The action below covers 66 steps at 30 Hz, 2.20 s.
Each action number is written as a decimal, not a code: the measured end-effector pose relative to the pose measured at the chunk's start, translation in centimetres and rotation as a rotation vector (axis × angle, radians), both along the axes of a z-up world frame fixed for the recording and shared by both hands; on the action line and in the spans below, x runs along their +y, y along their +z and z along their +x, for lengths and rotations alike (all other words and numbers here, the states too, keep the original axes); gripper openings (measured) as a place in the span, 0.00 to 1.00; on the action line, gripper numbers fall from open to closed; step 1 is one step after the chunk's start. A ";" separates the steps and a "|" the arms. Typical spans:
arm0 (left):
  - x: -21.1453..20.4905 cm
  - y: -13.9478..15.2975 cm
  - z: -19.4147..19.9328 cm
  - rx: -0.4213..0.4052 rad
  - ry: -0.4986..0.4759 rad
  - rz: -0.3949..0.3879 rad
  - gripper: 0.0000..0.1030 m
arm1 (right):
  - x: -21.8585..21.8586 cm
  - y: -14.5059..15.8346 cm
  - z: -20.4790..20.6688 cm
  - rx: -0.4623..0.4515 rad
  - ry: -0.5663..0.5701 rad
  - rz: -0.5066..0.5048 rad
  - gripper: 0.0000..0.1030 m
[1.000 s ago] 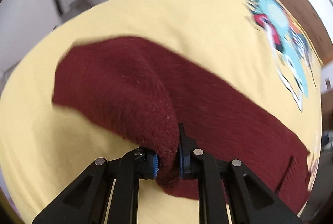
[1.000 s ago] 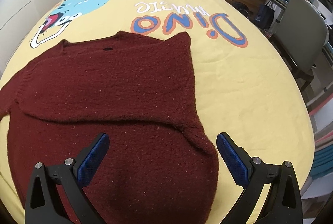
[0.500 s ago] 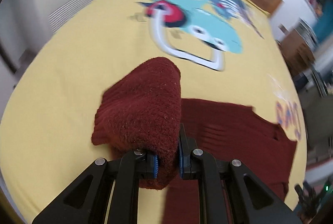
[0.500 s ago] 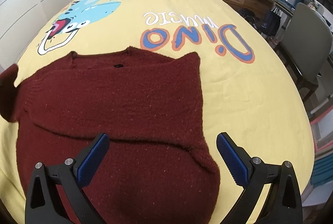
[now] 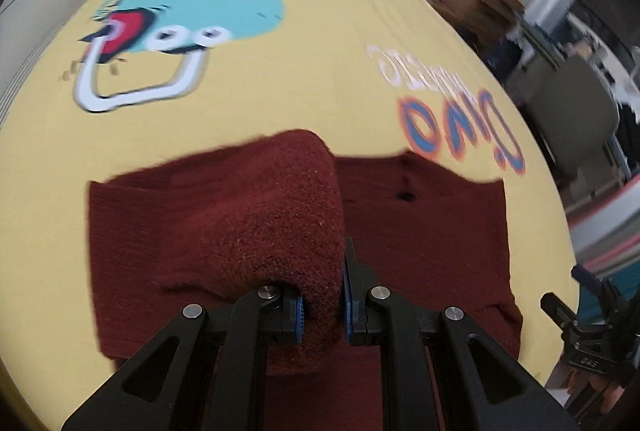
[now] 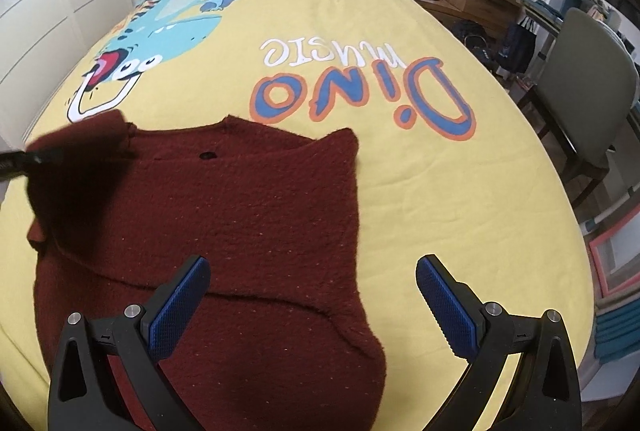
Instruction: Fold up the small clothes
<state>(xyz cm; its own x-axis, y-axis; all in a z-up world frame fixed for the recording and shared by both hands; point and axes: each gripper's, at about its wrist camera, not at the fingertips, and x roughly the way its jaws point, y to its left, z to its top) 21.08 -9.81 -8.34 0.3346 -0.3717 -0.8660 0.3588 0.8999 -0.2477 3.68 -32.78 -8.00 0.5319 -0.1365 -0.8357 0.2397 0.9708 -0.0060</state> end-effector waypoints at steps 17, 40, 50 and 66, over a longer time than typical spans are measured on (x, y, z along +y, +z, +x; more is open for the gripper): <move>-3.4 -8.9 -1.5 0.127 -0.013 0.180 0.59 | -0.1 -4.7 -1.2 0.096 -0.016 0.067 0.99; 2.8 -7.3 -4.3 0.169 -0.054 0.179 0.99 | -0.4 -5.4 -1.6 0.106 -0.014 0.098 0.99; 12.3 -8.3 -4.7 0.149 -0.003 0.253 0.99 | 0.8 -5.9 -1.3 0.123 0.014 0.099 0.99; 16.6 -11.5 -1.4 0.140 0.096 0.190 0.71 | 4.4 -6.8 0.1 0.177 0.082 0.060 0.99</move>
